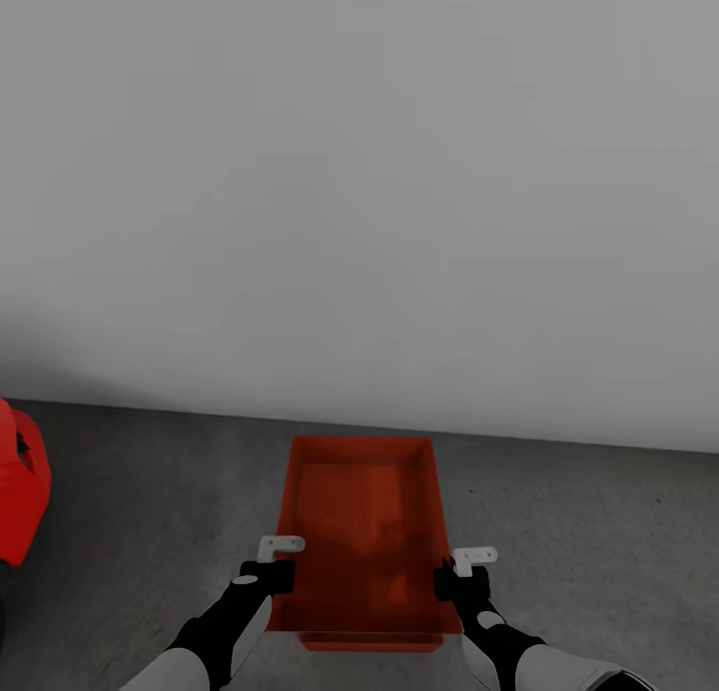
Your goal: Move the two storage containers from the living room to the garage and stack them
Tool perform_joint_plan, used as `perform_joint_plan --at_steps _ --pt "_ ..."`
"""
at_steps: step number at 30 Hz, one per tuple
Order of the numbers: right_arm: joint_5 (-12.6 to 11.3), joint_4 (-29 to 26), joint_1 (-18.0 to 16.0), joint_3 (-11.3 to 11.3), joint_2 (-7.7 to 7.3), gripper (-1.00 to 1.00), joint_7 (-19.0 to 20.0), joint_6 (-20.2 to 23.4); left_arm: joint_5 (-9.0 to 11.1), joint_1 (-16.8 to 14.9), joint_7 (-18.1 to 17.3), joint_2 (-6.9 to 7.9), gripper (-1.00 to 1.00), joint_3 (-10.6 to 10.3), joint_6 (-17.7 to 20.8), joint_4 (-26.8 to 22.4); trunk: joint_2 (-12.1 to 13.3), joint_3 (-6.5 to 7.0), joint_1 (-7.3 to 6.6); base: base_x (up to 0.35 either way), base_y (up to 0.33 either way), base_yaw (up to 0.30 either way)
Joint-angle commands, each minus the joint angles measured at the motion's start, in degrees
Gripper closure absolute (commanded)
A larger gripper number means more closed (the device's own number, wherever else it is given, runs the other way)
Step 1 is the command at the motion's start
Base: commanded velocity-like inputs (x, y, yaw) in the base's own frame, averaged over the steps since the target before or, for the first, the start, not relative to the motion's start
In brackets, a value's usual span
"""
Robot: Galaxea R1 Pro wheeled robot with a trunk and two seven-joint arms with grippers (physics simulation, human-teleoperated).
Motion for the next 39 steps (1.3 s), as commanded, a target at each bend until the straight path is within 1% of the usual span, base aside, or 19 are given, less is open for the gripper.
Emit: perform_joint_plan --at_steps 1,39 --pt "-1.14 0.05 -0.07 -1.0 0.04 1.0 -0.27 -0.33 0.91 0.0 0.77 -0.59 1.0 -0.61 0.31 -0.07 -0.45 -0.23 0.23 0.0 0.0 0.0" --pt "-1.14 0.06 -0.07 -1.04 0.04 1.0 -0.29 -0.26 0.96 0.0 0.78 -0.76 1.0 -0.61 0.31 -0.07 -15.69 -7.05 8.57 0.0 0.0 0.0"
